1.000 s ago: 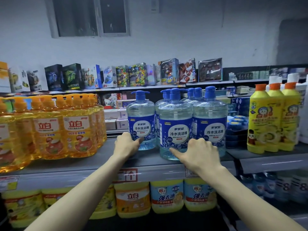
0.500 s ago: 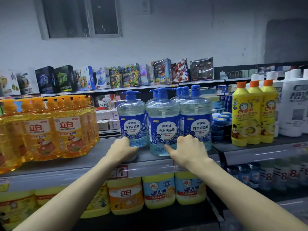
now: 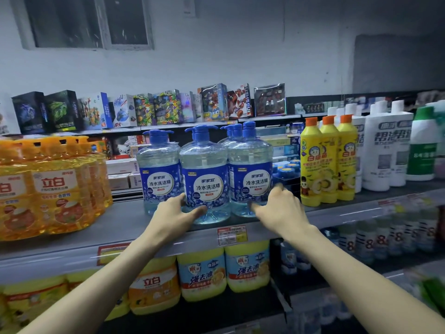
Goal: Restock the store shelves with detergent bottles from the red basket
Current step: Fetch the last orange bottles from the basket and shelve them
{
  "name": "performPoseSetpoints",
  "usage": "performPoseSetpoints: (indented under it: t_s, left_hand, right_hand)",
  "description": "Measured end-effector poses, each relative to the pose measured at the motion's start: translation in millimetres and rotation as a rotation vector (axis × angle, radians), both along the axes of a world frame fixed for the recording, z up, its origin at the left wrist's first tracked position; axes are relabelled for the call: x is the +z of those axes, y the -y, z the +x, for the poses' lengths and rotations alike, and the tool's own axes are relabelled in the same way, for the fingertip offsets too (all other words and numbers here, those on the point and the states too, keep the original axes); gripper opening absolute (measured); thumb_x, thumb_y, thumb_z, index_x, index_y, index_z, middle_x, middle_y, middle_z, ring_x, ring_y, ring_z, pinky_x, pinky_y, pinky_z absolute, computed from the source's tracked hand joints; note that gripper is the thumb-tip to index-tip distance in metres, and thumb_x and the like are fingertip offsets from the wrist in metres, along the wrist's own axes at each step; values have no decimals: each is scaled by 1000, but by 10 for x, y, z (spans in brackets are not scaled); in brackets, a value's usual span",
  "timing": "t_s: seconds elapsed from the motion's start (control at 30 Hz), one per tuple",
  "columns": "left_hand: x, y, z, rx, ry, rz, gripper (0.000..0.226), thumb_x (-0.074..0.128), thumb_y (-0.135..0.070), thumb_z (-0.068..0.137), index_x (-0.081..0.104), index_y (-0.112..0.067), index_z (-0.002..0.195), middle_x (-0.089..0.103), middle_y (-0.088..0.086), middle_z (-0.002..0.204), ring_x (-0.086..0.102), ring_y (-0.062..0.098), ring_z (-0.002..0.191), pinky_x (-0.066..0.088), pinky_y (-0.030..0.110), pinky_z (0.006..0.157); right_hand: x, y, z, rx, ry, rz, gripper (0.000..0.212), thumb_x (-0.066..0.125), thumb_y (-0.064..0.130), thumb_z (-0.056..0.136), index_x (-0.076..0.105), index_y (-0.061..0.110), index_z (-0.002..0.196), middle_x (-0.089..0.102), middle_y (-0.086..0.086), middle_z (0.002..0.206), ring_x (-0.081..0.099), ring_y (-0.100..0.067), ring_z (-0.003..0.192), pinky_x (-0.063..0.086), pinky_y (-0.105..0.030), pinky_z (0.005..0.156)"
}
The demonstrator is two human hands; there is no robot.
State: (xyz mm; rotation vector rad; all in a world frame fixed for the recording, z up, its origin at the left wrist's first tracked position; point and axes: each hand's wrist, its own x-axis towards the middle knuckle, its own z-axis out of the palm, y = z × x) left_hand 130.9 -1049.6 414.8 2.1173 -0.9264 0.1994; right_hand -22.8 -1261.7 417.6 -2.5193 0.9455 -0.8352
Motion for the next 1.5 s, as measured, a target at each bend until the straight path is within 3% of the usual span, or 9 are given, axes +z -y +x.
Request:
performPoseSetpoints:
  t_s: [0.07,0.17,0.33,0.63,0.8,0.9,1.1,1.23,1.5]
  left_hand:
    - [-45,-20,-31,-29,-30,-42,33,78,-47,92,67,-40,122,70,-25,108,69,2,102,57,40,102]
    - [-106,-33,-49,-33,-10,-66,39,79,-51,90,63,-46,125,61,-38,103,71,5,101,59,40,99]
    - [-147,21,-76,68,114,-63,59,76,-64,86,66,-31,134,81,-5,107,76,18,97,62,43,89]
    - [-213,53,68,105,163,-38,72,65,-86,75,68,-31,122,80,3,92,75,21,88,62,45,81]
    - [-209,28,47,93,173,-9,80,60,-89,73,66,-32,129,80,0,93,75,18,83,63,45,78]
    - [-138,-19,-89,151,202,95,66,64,-75,87,67,-21,125,78,5,100,72,29,93,62,48,79]
    - [-166,-303,-431,154,328,342,73,54,-53,104,33,-16,164,53,8,158,48,29,144,45,43,113]
    - [-334,-662,-745,116,367,318,73,54,-53,103,34,-18,165,44,0,165,39,19,150,36,38,123]
    - [-1020,-1501,-771,239,195,401,68,52,-52,103,37,-25,163,49,-7,161,45,17,146,43,35,114]
  right_hand:
    - [-22,63,37,28,41,142,96,76,65,86,34,5,148,62,-20,136,63,-41,123,52,-43,93]
    - [-89,116,103,53,75,174,86,78,70,81,51,4,129,69,-16,122,67,-37,110,53,-39,80]
    - [-185,177,134,51,182,122,85,75,85,68,58,6,96,70,-11,96,66,-32,89,45,-35,68]
    - [-103,158,125,57,129,128,80,78,80,69,55,7,92,62,-7,89,60,-31,85,43,-35,67]
    - [-128,-3,100,32,42,128,72,71,74,84,49,7,98,67,-17,107,66,-39,101,46,-38,72]
    - [-138,-117,63,19,-105,83,57,61,65,99,50,9,104,67,-23,124,65,-43,113,48,-41,80]
    - [-294,-399,-190,27,-131,-46,76,46,68,102,47,8,148,56,-19,147,52,-39,135,45,-48,106]
    - [-559,-735,-354,205,-80,-146,81,49,64,101,34,13,162,40,-7,166,31,-26,154,28,-43,126]
    - [-1178,-1558,-170,448,-64,-204,69,60,54,100,50,13,154,54,-3,155,41,-21,149,35,-38,121]
